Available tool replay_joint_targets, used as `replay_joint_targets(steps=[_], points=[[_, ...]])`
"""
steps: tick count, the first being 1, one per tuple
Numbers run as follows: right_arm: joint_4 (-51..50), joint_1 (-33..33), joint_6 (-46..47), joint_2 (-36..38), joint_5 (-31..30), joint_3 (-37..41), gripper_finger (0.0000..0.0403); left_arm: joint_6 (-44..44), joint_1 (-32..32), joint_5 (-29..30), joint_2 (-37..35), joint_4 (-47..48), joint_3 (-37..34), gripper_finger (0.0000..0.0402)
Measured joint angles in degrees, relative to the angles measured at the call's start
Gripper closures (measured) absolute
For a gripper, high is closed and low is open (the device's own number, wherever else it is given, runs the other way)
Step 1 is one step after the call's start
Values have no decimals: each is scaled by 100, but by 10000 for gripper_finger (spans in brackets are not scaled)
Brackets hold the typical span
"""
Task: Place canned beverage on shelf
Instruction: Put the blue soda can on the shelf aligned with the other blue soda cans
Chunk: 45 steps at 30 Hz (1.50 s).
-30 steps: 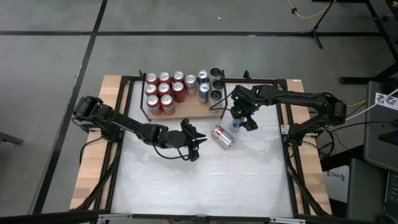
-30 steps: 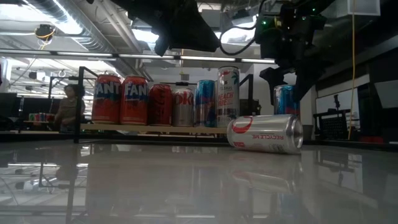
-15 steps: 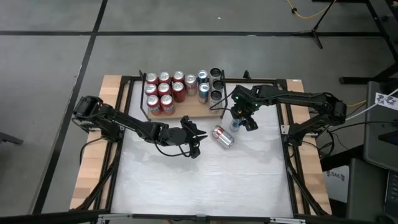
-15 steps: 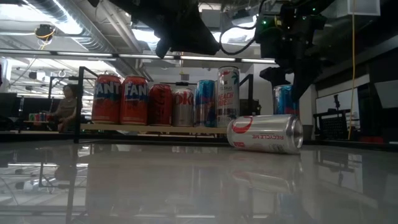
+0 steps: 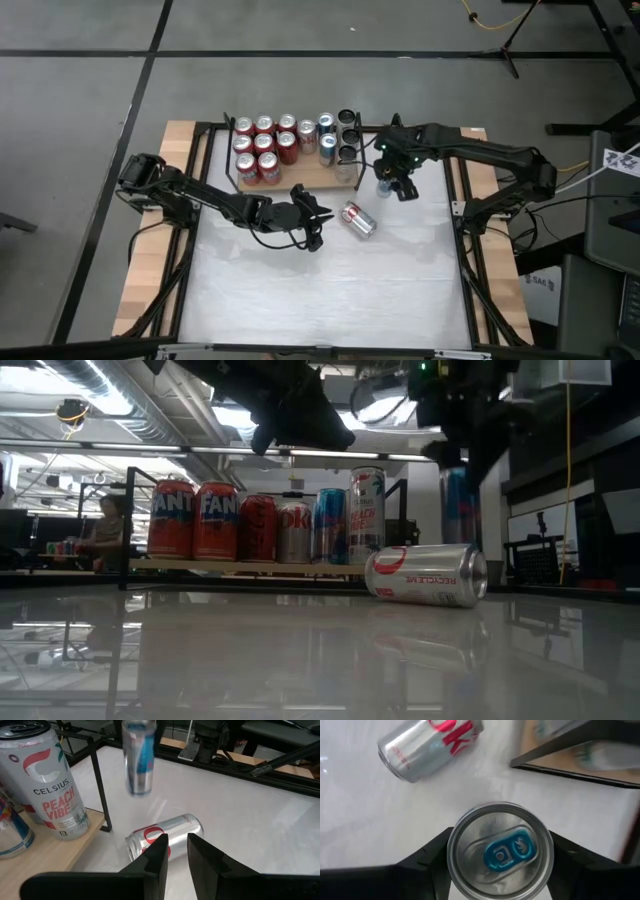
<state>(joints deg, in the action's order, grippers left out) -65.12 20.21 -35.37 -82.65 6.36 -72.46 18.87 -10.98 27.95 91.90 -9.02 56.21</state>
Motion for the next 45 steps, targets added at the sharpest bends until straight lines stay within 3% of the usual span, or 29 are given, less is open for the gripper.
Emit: replay_joint_targets(steps=[9,14,22,30,45], points=[[-570,-128,982,0,-42,-1407,179,-166,-167,-17,-10,59,0,337],[-398,-625,1280,4,-37,-1948,176,-298,-344,-27,-265,244,-2,337],[522,-1556,2015,-131,-33,-1935,174,-293,-741,-53,-907,844,0,337],[855,-2173,2610,-909,-84,-1928,174,-295,-1093,-53,-1172,1250,0,337],[1062,-2635,2662,-2382,-315,-1926,173,-275,-1388,-64,-1169,1574,0,337]])
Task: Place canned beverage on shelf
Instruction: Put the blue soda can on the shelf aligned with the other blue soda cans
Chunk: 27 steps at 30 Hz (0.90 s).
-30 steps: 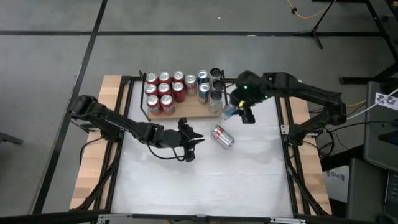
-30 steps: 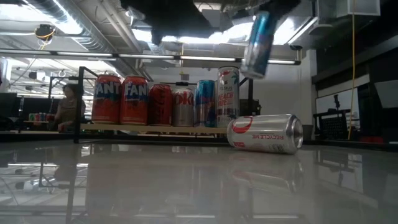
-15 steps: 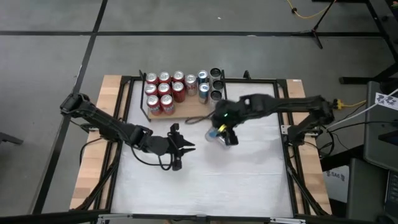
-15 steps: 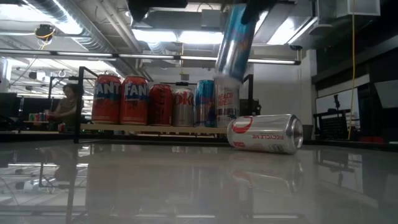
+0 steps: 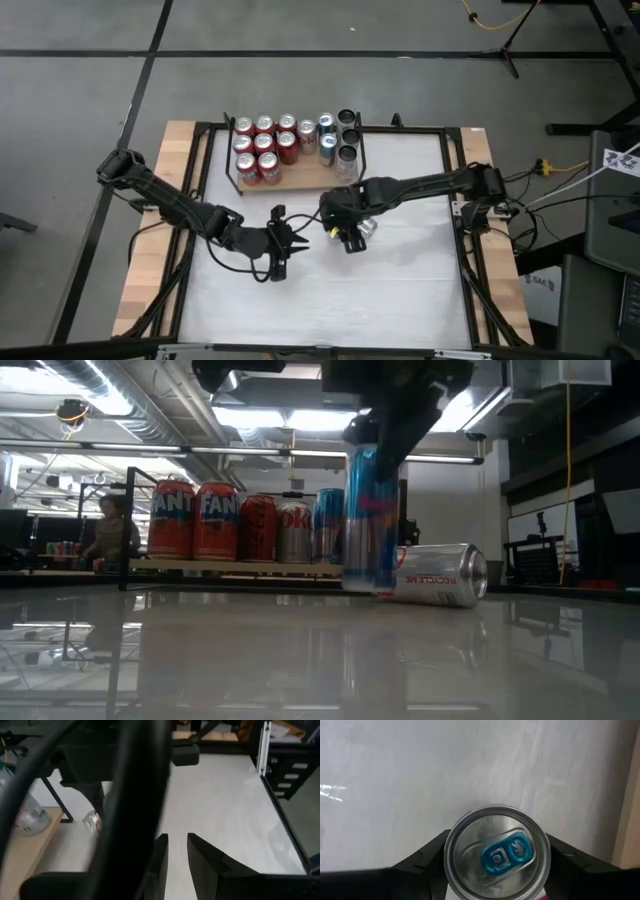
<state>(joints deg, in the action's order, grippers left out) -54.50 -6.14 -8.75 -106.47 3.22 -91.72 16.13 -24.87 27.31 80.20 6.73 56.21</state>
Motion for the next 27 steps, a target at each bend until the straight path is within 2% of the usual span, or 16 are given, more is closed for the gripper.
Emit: replay_joint_targets(steps=[27], points=[[242,14,-47,-228,29,0,173,19,-198,2,2,163,0,337]])
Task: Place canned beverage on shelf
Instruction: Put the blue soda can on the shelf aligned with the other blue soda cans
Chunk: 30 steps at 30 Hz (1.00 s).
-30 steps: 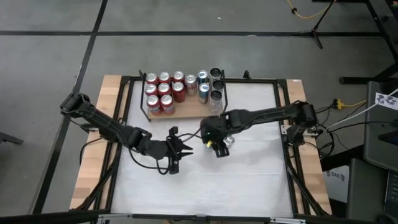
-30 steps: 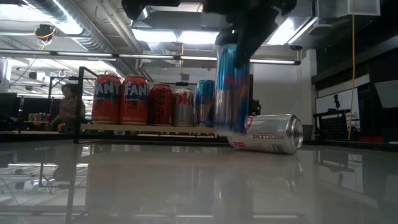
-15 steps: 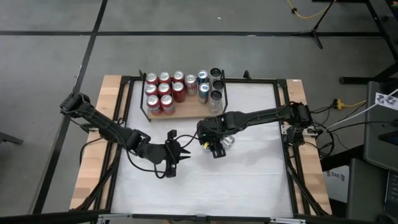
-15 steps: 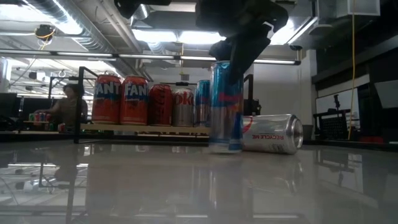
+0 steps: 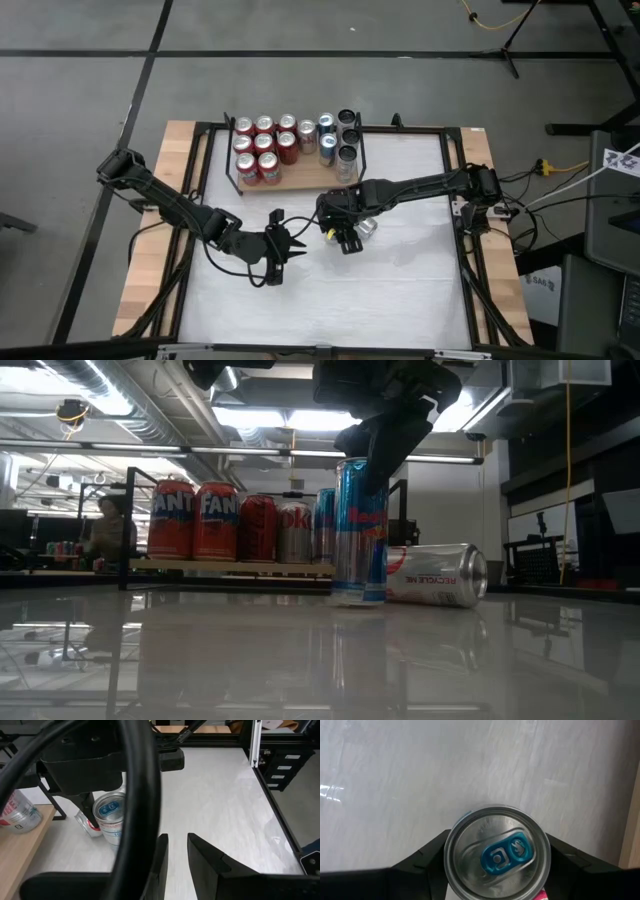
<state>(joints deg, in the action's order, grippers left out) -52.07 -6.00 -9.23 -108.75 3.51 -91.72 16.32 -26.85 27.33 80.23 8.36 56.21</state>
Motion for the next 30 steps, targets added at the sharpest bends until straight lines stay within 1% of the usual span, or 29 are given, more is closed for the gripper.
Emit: replay_joint_targets(steps=[6,8,16,20,26,30], points=[[4,0,-1,0,2,0,173,0,2,0,0,0,0,337],[4,0,-1,0,8,0,167,0,4,0,0,0,0,337],[31,0,-3,15,-4,-2,95,0,4,0,0,-2,0,337],[24,0,-2,15,-3,-2,76,0,4,2,0,-9,0,337],[-135,0,-1,232,-4,-127,72,-2,38,8,0,-154,0,337],[-423,0,-3,522,-4,-303,71,0,96,3,2,-497,0,337]])
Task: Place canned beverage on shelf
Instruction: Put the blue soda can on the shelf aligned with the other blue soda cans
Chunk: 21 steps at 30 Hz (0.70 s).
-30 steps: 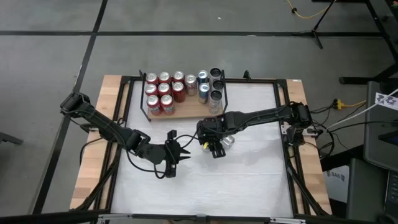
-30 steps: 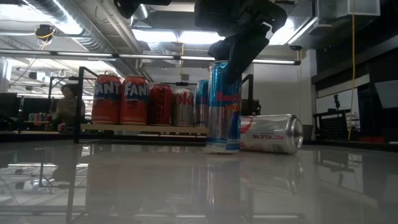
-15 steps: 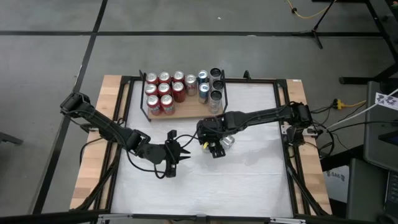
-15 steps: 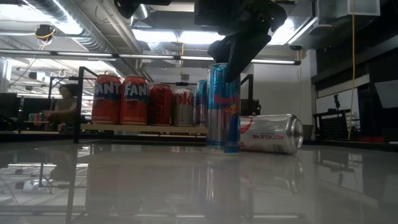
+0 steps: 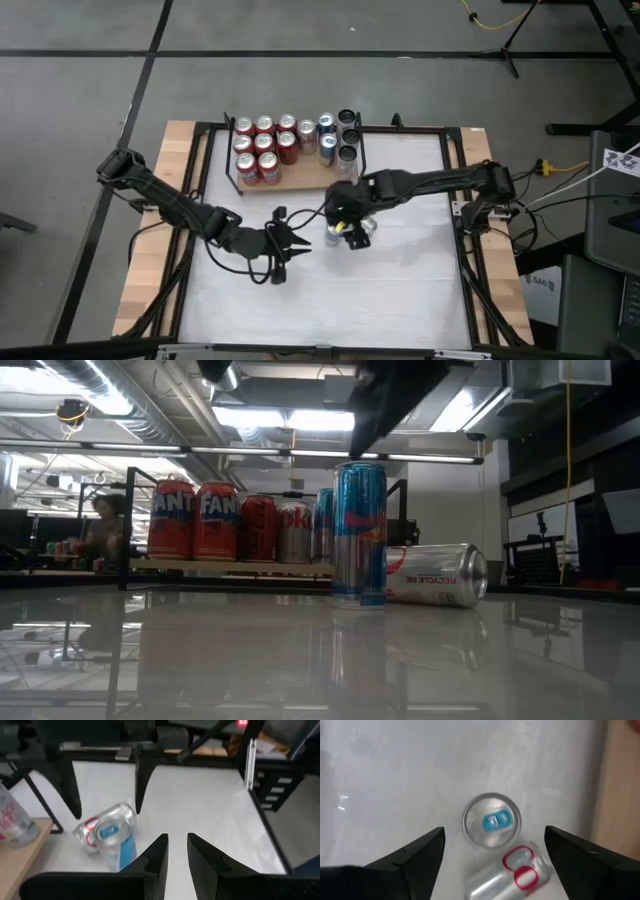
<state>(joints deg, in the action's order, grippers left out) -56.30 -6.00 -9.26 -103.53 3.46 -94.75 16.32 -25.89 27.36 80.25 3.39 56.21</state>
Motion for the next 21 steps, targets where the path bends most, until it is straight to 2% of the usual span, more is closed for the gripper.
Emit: replay_joint_targets(steps=[5,9,15,21], points=[[-405,0,7,564,-5,-38,71,-37,131,-1,0,-466,0,337],[-914,-2,157,1105,-360,-38,70,-35,336,-8,0,-662,0,320],[-1440,0,344,1927,-990,66,70,-22,805,-333,17,-1099,0,247],[-1156,126,517,3195,-1297,1247,70,-26,1245,-720,276,-1848,2,175]])
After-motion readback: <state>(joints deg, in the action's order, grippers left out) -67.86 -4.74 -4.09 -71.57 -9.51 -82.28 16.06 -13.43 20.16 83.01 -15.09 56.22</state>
